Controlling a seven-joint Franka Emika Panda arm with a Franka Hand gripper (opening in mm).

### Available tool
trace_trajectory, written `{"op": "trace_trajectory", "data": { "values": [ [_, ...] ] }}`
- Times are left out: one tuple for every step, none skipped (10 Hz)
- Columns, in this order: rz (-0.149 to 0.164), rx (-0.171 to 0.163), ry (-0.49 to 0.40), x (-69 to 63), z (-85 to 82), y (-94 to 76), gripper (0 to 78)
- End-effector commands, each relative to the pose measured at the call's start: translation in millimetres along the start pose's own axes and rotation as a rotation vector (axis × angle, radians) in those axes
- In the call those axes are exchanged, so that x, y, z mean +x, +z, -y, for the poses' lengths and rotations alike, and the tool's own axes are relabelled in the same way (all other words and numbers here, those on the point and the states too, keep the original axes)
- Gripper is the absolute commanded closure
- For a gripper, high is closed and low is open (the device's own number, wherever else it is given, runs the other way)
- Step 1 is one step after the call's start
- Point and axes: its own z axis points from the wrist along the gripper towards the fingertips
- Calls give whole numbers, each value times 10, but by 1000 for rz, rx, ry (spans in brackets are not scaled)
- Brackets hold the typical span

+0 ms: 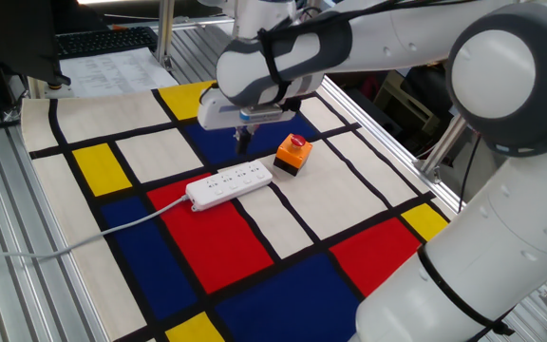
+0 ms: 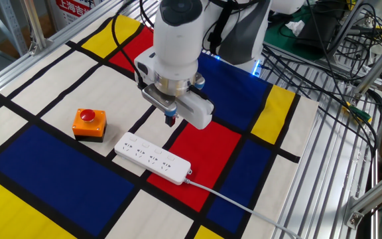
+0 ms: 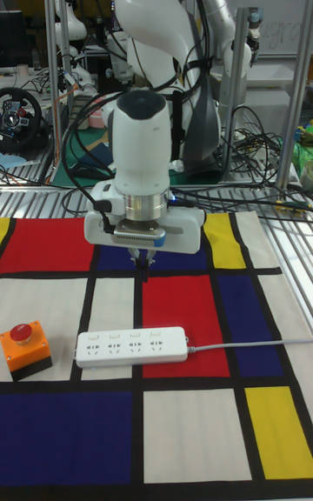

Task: Turn on the power strip by pressing the button

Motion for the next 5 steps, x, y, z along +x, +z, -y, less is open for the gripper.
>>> {"op": "trace_trajectory", "data": {
  "values": [
    [-18,7,-14,7,-10,1,776],
    [-21,9,-13,10,-11,3,776],
    [-22,10,-17,28,-15,17,776],
    [-22,10,-18,75,-28,50,776],
    [-18,12,5,122,-39,81,776]
  ]
}}
